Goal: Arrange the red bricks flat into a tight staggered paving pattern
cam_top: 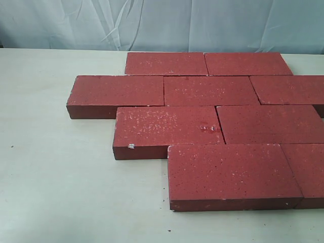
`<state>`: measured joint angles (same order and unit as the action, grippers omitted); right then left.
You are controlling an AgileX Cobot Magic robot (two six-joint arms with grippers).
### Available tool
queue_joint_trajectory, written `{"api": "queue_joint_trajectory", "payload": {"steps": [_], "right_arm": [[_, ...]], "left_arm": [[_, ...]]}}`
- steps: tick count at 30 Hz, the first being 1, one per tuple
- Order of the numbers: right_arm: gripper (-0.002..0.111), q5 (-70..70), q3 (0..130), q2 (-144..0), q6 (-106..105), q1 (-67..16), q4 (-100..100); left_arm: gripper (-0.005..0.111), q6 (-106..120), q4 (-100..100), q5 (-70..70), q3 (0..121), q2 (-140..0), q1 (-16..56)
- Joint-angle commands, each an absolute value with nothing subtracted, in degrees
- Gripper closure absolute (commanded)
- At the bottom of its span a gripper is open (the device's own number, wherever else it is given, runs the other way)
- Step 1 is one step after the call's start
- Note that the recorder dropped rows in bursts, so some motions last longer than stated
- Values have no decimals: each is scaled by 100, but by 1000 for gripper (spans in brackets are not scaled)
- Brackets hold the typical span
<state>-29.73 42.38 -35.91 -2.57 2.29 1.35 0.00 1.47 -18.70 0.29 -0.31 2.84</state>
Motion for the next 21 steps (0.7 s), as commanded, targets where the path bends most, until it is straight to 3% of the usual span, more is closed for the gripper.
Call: {"api": "queue_joint_trajectory", "payload": {"steps": [1,21], "right_arm": [[109,-2942,4205,-3558,-275,261,141],[109,-2942,4205,-3512,-297,261,303]], "left_arm": [[107,0,147,-1776,0,0,289],[107,31,148,-1787,0,0,289]]}}
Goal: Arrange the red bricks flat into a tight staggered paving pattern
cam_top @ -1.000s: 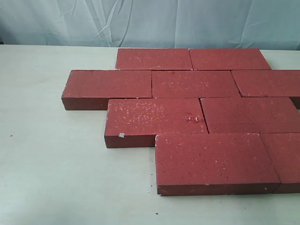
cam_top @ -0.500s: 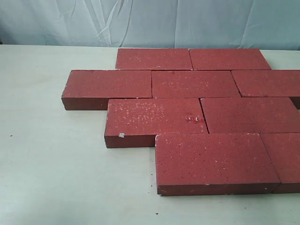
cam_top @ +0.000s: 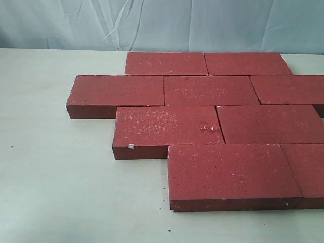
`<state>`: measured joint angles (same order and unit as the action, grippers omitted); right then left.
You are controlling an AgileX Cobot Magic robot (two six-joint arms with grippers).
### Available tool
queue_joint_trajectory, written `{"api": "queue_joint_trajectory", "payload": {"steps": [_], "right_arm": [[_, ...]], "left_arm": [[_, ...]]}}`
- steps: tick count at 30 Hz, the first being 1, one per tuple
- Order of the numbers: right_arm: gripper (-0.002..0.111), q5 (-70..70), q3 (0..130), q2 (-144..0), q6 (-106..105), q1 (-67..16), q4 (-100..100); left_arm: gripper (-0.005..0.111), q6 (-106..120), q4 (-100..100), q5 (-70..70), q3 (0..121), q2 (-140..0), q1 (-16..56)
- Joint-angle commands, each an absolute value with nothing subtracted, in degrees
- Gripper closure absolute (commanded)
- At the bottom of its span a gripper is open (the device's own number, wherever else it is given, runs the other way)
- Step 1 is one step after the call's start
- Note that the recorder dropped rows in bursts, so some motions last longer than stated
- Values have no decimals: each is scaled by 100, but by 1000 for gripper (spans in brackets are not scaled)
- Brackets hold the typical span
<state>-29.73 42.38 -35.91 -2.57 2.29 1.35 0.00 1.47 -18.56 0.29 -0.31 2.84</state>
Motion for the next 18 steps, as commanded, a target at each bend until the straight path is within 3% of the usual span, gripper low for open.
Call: {"api": "queue_joint_trajectory", "payload": {"steps": [1,18], "right_arm": [[109,-2942,4205,-3484,-297,261,384],[109,-3616,4205,-1903,-287,261,177]], "left_arm": [[107,31,148,-1787,0,0,289],[107,31,115,-1787,0,0,289]]}}
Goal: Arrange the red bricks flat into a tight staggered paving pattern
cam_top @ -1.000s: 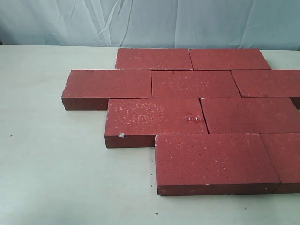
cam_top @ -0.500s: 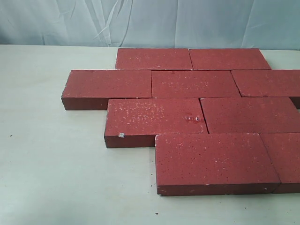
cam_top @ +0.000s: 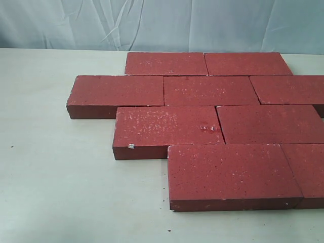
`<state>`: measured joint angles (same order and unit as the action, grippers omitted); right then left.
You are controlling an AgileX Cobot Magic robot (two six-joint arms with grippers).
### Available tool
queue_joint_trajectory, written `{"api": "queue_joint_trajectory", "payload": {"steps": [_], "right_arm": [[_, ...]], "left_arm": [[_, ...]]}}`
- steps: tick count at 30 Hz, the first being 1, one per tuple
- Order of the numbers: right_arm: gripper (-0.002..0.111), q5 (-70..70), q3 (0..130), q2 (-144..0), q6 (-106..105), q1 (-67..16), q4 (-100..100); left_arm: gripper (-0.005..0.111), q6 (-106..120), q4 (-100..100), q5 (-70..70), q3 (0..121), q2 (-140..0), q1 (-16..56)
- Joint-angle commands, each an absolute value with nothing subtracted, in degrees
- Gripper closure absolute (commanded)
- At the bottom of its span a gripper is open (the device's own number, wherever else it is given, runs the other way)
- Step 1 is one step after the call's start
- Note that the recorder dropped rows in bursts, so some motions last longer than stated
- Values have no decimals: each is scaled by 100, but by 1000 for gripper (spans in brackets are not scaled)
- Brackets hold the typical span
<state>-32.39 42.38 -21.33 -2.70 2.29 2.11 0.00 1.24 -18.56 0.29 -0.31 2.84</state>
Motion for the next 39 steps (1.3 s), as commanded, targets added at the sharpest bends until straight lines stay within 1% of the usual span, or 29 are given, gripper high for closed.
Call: {"api": "queue_joint_trajectory", "payload": {"steps": [1,8,11,16,22,28,32,39], "right_arm": [[109,-3676,4205,-1873,-287,261,177],[109,-3718,4179,-1862,-287,261,204],[109,-3492,3979,-1826,-130,261,209],[109,-3020,3314,-1447,111,261,197],[109,-2951,2514,-870,111,261,133],[109,-2401,1554,-343,111,261,33],[109,-2333,988,-36,111,261,-63],[109,-2185,364,0,111,261,-74]], "left_arm": [[107,31,115,-1787,0,0,289],[107,31,115,-1787,0,0,289],[107,31,115,-1787,0,0,289],[107,31,115,-1787,0,0,289],[107,31,115,-1787,0,0,289],[107,31,115,-1787,0,0,289],[107,31,115,-1787,0,0,289],[107,31,115,-1787,0,0,289]]}}
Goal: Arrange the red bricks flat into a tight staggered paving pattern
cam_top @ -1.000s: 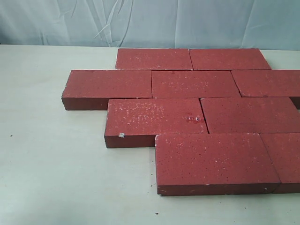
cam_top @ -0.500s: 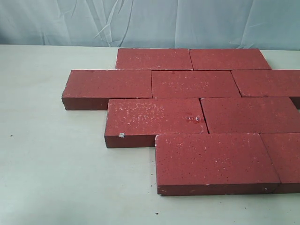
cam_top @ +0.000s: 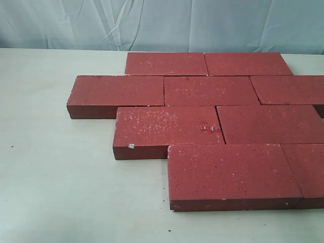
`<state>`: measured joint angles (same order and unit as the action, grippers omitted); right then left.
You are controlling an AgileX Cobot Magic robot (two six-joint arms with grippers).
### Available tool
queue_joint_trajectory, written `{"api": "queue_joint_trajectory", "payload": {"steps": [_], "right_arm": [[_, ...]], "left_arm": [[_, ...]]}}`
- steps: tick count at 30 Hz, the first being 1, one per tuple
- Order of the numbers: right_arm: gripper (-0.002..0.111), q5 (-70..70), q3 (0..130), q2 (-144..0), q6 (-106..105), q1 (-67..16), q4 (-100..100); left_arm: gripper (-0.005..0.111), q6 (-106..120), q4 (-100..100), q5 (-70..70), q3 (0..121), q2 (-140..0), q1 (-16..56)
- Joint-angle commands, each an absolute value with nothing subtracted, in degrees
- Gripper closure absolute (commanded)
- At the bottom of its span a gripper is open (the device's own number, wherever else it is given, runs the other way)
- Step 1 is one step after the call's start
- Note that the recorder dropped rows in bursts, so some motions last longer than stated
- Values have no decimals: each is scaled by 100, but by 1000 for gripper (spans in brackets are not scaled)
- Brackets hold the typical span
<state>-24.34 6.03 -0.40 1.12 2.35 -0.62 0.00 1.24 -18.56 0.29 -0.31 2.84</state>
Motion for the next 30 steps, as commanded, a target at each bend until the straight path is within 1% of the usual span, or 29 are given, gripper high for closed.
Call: {"api": "queue_joint_trajectory", "payload": {"steps": [1,7,30], "right_arm": [[109,-2173,311,0,111,261,-74],[109,-1950,0,0,111,261,-63],[109,-1817,0,0,112,261,-75]], "left_arm": [[107,31,115,-1787,0,0,289],[107,31,115,-1787,0,0,289],[107,31,115,-1787,0,0,289]]}}
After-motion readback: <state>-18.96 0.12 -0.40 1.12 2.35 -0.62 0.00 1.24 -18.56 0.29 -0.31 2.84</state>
